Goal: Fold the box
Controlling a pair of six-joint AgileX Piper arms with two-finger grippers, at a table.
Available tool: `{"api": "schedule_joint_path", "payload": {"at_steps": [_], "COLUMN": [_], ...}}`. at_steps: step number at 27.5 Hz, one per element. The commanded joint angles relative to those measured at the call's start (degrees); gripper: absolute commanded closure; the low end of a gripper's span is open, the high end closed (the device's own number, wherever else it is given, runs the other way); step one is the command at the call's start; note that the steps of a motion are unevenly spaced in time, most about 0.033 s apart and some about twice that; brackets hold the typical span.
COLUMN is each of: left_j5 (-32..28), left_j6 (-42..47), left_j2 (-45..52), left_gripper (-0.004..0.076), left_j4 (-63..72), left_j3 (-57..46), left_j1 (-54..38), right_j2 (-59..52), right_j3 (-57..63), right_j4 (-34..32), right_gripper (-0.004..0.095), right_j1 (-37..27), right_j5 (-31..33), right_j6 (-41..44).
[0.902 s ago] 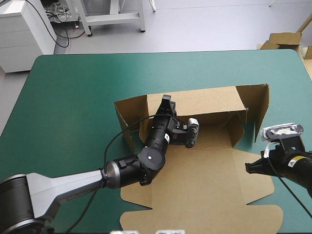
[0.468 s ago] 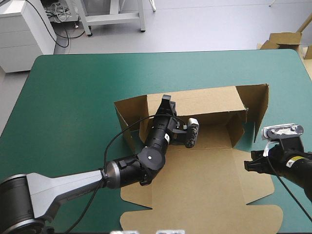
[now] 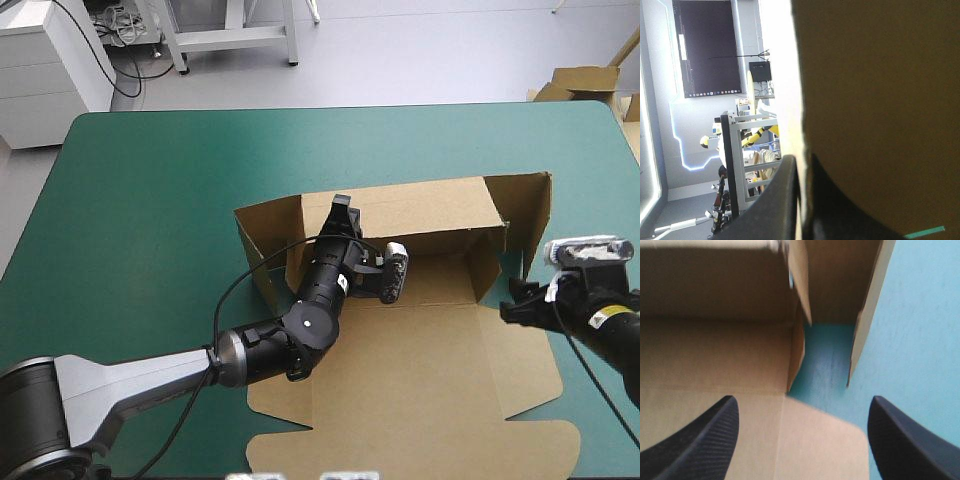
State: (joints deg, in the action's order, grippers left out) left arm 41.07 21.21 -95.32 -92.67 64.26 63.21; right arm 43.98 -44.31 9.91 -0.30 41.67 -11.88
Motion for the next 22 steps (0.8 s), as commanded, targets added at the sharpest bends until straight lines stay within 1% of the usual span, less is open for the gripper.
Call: {"api": "schedule_joint_path", "payload": {"at_steps": [1, 4, 7, 12, 13, 17, 18, 22], "left_j5": [-2.1, -2.1, -2.1, -2.1, -2.1, -2.1, -2.1, -2.1], "left_j6": [0.2, 0.2, 0.2, 0.2, 0.2, 0.2, 0.2, 0.2], "left_j2": [1.2, 1.2, 1.2, 1.2, 1.2, 1.2, 1.2, 1.2], "left_gripper": [0.0731, 0.0731, 0.0731, 0.0731, 0.0731, 0.0731, 0.0731, 0.0731], "left_j4": [0.6, 0.6, 0.6, 0.6, 0.6, 0.6, 0.6, 0.6], "left_j3": [0.7, 0.7, 0.7, 0.7, 0.7, 0.7, 0.7, 0.7], "left_j1": [0.7, 0.7, 0.7, 0.7, 0.7, 0.7, 0.7, 0.7], "right_j2": [2.2, 8.4, 15.5, 28.9, 34.1, 42.8, 46.5, 51.3], "right_j3": [-8.1, -15.0, -23.2, -37.8, -43.7, -52.8, -56.5, -59.9], "right_j4": [-1.8, -5.0, -5.1, -5.0, -5.0, -5.0, -5.0, -5.1], "right_gripper": [0.0318, 0.0349, 0.0353, 0.0353, 0.0353, 0.0357, 0.0357, 0.0357], "right_j1": [-0.5, -0.5, -0.5, -0.5, -0.5, -0.5, -0.5, -0.5], "right_j5": [-6.7, -6.3, -4.0, 2.6, 5.6, 10.2, 11.9, 13.8], "right_j6": [2.6, 5.4, 5.4, 5.4, 5.3, 5.3, 5.3, 5.3]}}
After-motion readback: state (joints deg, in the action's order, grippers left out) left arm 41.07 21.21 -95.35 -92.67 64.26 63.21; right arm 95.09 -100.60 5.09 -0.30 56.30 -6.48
